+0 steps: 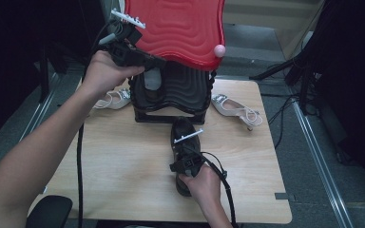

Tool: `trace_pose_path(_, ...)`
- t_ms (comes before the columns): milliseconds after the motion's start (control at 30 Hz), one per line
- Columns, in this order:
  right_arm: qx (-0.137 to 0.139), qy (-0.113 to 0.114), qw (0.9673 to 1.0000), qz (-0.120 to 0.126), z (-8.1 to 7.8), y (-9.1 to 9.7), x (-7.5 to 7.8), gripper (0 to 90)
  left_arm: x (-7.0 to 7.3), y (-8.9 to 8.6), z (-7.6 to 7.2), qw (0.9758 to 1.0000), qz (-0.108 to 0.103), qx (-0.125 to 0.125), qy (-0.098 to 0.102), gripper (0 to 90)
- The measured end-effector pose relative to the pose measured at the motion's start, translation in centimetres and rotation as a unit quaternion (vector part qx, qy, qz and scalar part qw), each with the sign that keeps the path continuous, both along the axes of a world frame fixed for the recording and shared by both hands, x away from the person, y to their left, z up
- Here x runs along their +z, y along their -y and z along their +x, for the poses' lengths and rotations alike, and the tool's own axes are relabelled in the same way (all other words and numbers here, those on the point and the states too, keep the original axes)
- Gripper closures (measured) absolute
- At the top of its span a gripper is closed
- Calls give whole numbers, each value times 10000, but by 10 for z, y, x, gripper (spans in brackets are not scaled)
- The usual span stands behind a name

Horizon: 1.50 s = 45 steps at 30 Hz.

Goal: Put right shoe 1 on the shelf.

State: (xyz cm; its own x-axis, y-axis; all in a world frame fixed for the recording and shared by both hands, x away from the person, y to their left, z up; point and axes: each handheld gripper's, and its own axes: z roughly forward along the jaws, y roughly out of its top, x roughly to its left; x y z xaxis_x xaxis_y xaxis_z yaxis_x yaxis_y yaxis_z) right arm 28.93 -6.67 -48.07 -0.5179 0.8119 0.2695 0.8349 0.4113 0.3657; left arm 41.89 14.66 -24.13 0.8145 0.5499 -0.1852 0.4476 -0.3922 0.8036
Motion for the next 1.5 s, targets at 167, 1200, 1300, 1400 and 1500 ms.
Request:
trace_pose_path(167, -1, -109, 9998, 194, 4, 10, 0, 750, 12, 1, 11, 9998, -55, 165, 121, 867)
trace_pose_path(1200, -49, -213, 9926, 1192, 10, 74, 43, 879, 6, 5, 35, 9975, 292, 644, 87, 893)
trace_pose_path(1300, -2, -229, 9923, 1218, 6, 74, 49, 879, 6, 5, 35, 9973, 341, 643, 98, 894)
trace_pose_path(1400, 59, -141, 9931, 1165, 1, 74, 58, 879, 6, 5, 35, 9971, 376, 649, 110, 895)
trace_pose_path(1500, 56, -88, 9926, 1208, -3, 75, 67, 878, 6, 5, 36, 9973, 355, 640, 81, 897)
